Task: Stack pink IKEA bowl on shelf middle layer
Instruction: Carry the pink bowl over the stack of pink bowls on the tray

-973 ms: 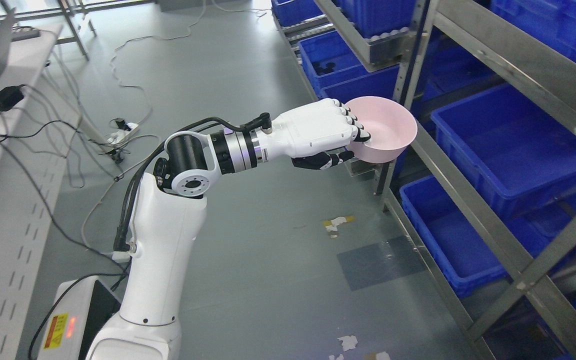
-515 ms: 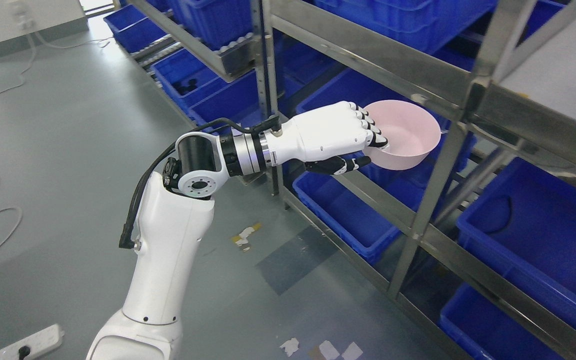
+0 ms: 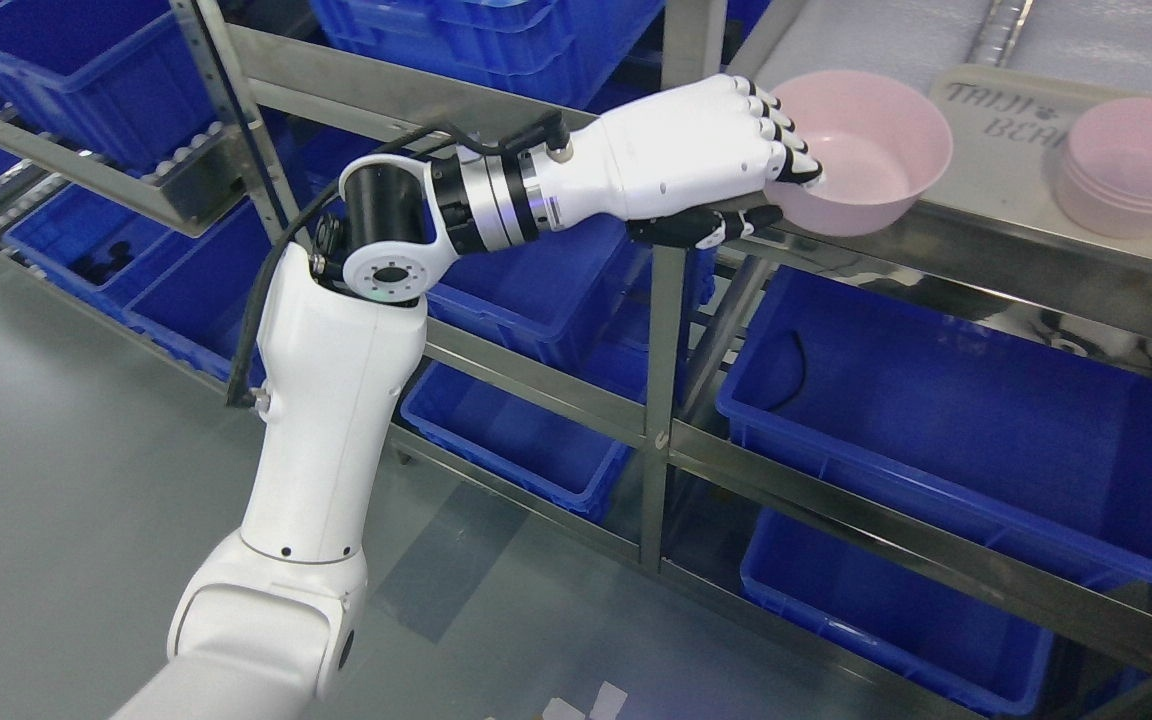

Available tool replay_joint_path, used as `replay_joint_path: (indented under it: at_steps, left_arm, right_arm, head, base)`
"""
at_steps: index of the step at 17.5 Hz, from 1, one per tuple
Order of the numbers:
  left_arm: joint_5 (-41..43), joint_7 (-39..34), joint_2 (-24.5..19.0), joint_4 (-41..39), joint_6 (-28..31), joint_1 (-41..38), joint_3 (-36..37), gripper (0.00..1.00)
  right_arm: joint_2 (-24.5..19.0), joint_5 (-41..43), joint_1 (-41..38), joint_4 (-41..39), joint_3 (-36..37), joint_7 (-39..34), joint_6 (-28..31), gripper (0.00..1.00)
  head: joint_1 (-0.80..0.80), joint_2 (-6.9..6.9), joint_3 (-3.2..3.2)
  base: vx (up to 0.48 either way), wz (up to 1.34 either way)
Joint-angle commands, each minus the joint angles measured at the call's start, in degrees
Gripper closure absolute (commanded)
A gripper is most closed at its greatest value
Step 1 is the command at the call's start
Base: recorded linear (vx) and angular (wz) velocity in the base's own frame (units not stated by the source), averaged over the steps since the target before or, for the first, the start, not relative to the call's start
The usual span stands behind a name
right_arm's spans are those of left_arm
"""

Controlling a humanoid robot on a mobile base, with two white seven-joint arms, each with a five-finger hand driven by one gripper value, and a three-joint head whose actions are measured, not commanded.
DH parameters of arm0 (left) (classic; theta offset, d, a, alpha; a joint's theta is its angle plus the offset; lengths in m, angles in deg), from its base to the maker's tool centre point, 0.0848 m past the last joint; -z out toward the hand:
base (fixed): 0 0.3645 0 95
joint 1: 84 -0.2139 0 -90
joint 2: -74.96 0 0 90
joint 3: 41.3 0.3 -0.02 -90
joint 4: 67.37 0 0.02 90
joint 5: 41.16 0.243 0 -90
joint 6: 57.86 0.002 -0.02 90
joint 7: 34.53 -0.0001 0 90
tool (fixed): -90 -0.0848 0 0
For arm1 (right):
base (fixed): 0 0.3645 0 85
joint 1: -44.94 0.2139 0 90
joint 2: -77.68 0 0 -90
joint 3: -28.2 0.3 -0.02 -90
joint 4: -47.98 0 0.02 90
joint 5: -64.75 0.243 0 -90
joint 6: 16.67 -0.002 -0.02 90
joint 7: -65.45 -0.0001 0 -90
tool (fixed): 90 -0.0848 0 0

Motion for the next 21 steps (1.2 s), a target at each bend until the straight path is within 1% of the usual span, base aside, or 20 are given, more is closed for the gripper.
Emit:
replay_joint_path:
  at_steps: [1,5,6,9,12,15,19,21]
  left_arm:
    - [5.9,-1.2,-1.0,14.7,0.0,9.0,-3.6,0.97]
    - [8.4,-3.8,-1.0,22.8,0.4,14.4,-1.7,0.97]
    - [8.3,-5.0,-1.0,24.8,0.9,15.1,0.0,0.97]
    - [8.4,-10.3,-1.0,28.4,3.5,15.2,4.9,0.97]
    - [8.3,-10.9,-1.0,32.3,4.6,15.2,8.2,0.95]
    - [8.5,-10.9,-1.0,34.4,5.0,15.2,11.1,0.95]
    - [10.9,-10.9,-1.0,34.4,8.0,15.2,10.5,0.95]
    - [11.0,-10.9,-1.0,34.1,10.6,16.4,9.5,0.95]
  right_arm:
    - [1.0,0.0,-1.3,-1.0,0.0,0.0,0.0,0.00]
    - [1.0,0.0,-1.3,-1.0,0.0,0.0,0.0,0.00]
    - [1.0,0.0,-1.3,-1.0,0.0,0.0,0.0,0.00]
    - [1.0,0.0,-1.3,-1.0,0.0,0.0,0.0,0.00]
    - [1.0,0.0,-1.3,-1.0,0.0,0.0,0.0,0.00]
    - [1.0,0.0,-1.3,-1.0,0.0,0.0,0.0,0.00]
    - [1.0,0.0,-1.3,-1.0,0.0,0.0,0.0,0.00]
    - [1.0,0.0,-1.3,-1.0,0.0,0.0,0.0,0.00]
  head:
    - [0.00,0.00,0.00]
    - [0.00,0.00,0.00]
    - [0.00,0.00,0.00]
    - [0.00,0.00,0.00]
    - [0.00,0.00,0.00]
    - [0.00,-0.01,0.00]
    - [0.00,-0.01,0.00]
    - [0.00,-0.01,0.00]
  base:
    - [0.033,-0.54]
    - [0.033,-0.49]
    - [0.035,-0.45]
    - [0.027,-0.38]
    - [0.021,-0.36]
    - [0.024,-0.34]
    - [0.013,-0.23]
    - [0.009,-0.16]
